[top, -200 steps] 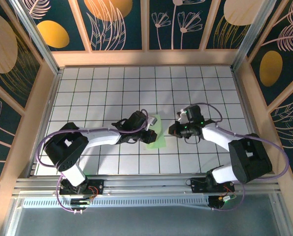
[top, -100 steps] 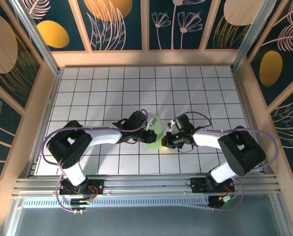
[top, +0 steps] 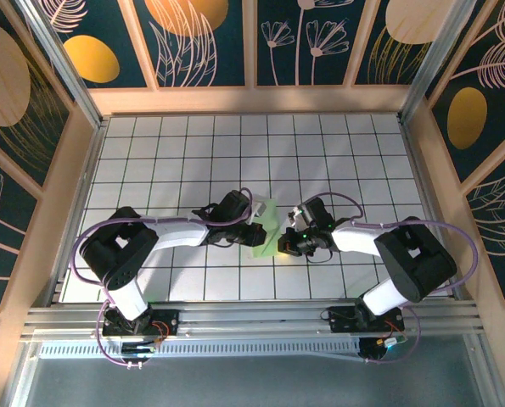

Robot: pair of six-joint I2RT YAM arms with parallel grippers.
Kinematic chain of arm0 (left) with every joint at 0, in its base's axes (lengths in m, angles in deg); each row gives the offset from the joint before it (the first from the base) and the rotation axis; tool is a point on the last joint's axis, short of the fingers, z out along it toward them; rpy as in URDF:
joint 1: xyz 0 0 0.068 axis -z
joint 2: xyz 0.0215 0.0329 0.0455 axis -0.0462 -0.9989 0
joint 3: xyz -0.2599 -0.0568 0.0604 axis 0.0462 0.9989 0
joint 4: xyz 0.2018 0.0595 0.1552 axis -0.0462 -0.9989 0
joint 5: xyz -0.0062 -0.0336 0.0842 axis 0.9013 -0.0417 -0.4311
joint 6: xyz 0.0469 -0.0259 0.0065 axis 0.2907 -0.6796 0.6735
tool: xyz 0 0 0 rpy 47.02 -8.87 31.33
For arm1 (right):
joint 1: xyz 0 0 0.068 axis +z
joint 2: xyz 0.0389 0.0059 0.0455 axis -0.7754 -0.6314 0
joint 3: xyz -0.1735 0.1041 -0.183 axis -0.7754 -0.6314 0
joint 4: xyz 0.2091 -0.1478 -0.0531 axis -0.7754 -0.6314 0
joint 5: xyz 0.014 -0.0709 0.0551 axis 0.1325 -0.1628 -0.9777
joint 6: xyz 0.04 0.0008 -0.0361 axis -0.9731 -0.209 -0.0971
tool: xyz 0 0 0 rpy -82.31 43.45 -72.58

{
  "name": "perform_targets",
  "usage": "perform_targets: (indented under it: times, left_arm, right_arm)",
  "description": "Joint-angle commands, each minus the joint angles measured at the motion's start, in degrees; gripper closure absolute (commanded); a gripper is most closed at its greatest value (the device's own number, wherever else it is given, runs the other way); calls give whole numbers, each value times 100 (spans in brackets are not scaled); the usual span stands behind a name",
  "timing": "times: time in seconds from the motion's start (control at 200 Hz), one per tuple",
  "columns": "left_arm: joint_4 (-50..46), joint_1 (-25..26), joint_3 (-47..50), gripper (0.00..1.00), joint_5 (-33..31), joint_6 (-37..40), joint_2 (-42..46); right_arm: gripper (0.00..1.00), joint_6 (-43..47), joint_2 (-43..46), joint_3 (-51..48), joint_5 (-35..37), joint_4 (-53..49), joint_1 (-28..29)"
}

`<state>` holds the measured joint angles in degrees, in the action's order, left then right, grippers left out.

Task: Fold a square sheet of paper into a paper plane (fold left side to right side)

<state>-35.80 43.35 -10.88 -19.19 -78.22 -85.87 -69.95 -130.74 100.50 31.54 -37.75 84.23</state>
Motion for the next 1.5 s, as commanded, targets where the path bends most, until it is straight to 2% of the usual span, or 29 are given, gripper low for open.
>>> perform_targets:
  times: [0.0, 0.505, 1.496]
  left_arm:
    - [-264, -69, 7, 100, -162, 228, -103]
    - [-549, -271, -245, 100, -392, 562, -222]
    - [-691, -302, -447, 100, -626, 741, -408]
  right_arm:
    - [100, 86, -213, -27, 290, -267, 58]
    - [100, 36, -207, -90, 243, -221, 63]
    - [100, 24, -255, -99, 224, -181, 57]
